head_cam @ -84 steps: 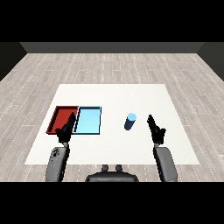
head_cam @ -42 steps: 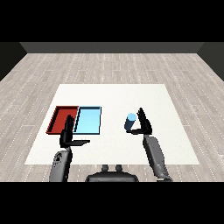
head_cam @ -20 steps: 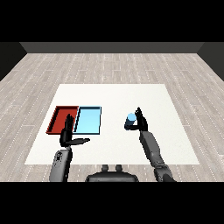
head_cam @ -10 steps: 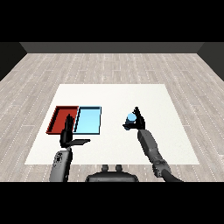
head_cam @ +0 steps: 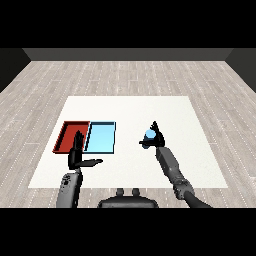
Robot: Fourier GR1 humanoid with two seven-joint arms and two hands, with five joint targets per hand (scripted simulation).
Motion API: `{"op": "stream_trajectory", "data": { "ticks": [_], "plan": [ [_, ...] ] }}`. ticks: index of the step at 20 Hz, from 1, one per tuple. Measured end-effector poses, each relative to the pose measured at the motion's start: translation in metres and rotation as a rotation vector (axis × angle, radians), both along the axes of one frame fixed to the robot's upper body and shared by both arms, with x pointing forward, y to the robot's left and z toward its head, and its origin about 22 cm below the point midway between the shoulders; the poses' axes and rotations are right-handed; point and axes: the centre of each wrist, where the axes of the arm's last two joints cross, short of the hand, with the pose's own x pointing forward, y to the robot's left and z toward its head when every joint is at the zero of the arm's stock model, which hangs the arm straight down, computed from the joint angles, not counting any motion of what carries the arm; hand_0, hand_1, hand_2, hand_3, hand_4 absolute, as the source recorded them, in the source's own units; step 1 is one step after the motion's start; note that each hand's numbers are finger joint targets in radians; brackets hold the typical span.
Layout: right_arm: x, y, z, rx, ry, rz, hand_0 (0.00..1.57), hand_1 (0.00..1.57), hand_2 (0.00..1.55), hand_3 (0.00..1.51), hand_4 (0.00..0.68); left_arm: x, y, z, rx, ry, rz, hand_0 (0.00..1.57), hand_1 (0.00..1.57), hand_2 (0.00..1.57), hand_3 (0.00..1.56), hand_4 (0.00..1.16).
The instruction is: Pick the blue can and put it in the blue box
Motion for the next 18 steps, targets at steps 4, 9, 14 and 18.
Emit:
{"op": "stream_trajectory", "data": {
  "ticks": [4, 9, 14, 18],
  "plan": [
    [0.000, 0.001, 0.000, 0.001, 0.002, -0.017, 0.00, 0.00, 0.50, 0.00, 0.000, 0.000, 0.001, -0.005, 0.000, 0.004, -0.003, 0.00, 0.00, 0.00, 0.00, 0.00],
    [0.007, 0.008, 0.003, -0.056, 0.035, -0.080, 1.47, 1.47, 1.47, 1.45, 0.536, 0.005, -0.004, -0.001, -0.012, -0.007, -0.009, 0.00, 0.00, 0.00, 0.00, 0.00],
    [0.011, 0.010, 0.007, -0.107, 0.067, -0.110, 1.46, 1.46, 1.45, 1.43, 0.530, 0.003, 0.002, 0.001, -0.009, -0.002, -0.005, 0.00, 0.00, 0.00, 0.00, 0.00],
    [0.007, 0.016, 0.006, -0.118, 0.046, -0.107, 1.46, 1.46, 1.46, 1.31, 0.453, 0.009, 0.003, 0.000, 0.001, -0.004, -0.006, 0.00, 0.00, 0.00, 0.00, 0.00]
  ]
}}
